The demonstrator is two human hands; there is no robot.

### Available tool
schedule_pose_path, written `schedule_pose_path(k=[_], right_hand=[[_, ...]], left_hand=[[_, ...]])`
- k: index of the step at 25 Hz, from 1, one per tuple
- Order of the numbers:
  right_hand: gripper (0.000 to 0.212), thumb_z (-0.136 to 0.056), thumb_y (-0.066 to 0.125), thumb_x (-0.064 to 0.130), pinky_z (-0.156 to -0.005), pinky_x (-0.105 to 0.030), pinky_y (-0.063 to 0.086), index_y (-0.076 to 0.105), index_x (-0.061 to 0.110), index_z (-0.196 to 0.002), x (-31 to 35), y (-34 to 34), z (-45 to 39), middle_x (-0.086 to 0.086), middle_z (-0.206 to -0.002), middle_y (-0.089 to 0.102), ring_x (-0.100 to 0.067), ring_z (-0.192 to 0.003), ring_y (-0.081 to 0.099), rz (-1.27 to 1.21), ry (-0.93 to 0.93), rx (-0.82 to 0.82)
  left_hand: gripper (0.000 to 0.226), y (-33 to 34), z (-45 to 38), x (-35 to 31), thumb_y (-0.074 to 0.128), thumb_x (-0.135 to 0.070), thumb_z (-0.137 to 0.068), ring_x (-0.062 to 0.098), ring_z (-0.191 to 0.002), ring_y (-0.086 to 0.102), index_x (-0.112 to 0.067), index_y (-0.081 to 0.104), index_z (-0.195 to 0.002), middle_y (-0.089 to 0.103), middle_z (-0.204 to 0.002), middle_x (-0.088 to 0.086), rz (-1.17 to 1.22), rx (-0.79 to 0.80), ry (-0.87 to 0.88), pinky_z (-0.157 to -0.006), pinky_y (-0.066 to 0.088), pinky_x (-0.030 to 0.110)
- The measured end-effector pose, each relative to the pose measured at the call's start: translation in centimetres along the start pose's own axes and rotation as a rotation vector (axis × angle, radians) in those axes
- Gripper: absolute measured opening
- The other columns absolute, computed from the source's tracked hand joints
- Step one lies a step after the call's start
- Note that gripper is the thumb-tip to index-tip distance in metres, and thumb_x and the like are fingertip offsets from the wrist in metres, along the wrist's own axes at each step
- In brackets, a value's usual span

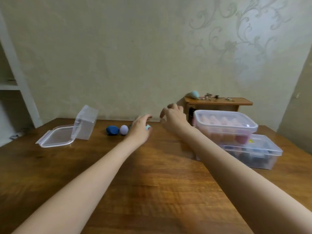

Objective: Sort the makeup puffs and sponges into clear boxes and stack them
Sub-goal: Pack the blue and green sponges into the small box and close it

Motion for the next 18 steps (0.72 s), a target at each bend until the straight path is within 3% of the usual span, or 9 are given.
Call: schedule_pose_path(k=[4,9,11,14,17,18], right_hand=[[0.035,-0.092,0.046,0.018,-0.103,-0.04,0.035,0.054,0.011,-0.125,3.7,7.8,-2.3,-0.016,-0.134,0.042,-0.034,-0.127,0.034,-0.033,-0.053,0.245],[0.037,-0.093,0.039,0.01,-0.092,-0.034,0.039,0.048,0.01,-0.13,8.6,15.2,-4.8,-0.015,-0.127,0.053,-0.031,-0.122,0.044,-0.042,-0.183,0.414],[0.043,-0.095,0.037,0.013,-0.104,-0.041,0.032,0.042,0.02,-0.137,10.5,18.0,-6.2,-0.013,-0.138,0.045,-0.033,-0.135,0.03,0.001,-0.247,0.434],[0.049,-0.098,0.037,0.022,-0.116,-0.048,0.009,0.029,0.029,-0.146,13.0,21.3,-8.5,-0.016,-0.154,0.02,-0.034,-0.146,0.0,0.154,-0.314,0.449],[0.05,-0.099,0.036,0.031,-0.115,-0.055,0.003,0.023,0.034,-0.147,13.9,24.0,-10.1,-0.017,-0.153,0.021,-0.036,-0.145,-0.002,0.305,-0.325,0.489],[0.049,-0.098,0.037,0.032,-0.114,-0.057,0.003,0.023,0.034,-0.146,14.0,24.5,-10.3,-0.016,-0.151,0.025,-0.036,-0.145,0.001,0.329,-0.327,0.498]], left_hand=[[0.045,-7.5,-1.7,7.7,0.052,-0.008,-0.087,0.031,-0.126,0.041,-0.011,0.047,-0.132,0.044,-0.137,0.011,-0.278,-0.132,-0.031,-0.104,0.033,0.034],[0.044,-13.9,-2.8,17.4,0.045,-0.027,-0.095,0.041,-0.129,0.033,-0.013,0.039,-0.137,0.034,-0.143,0.019,-0.529,-0.241,-0.366,-0.107,0.027,0.046],[0.053,-14.8,-3.0,21.1,0.045,-0.037,-0.095,0.042,-0.132,0.031,-0.01,0.032,-0.139,0.033,-0.144,0.022,-0.439,-0.239,-0.545,-0.109,0.025,0.049],[0.063,-14.6,-3.7,26.5,0.054,-0.041,-0.09,0.04,-0.128,0.04,-0.003,0.033,-0.136,0.042,-0.14,0.021,-0.119,-0.252,-0.731,-0.106,0.034,0.05],[0.031,-13.3,-4.6,28.1,0.059,-0.031,-0.089,0.034,-0.111,0.057,-0.003,0.061,-0.101,0.063,-0.117,0.017,0.151,-0.24,-0.681,-0.09,0.044,0.039],[0.022,-13.1,-4.6,27.7,0.057,-0.026,-0.089,0.033,-0.105,0.059,-0.006,0.063,-0.089,0.065,-0.108,0.015,0.199,-0.232,-0.656,-0.084,0.045,0.037]])
Point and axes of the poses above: each hand's wrist, its own z-axis away from the middle knuckle, its own y-axis out of the palm, x = y × z, the point moved 10 cm from there along -z, towards the middle knuckle
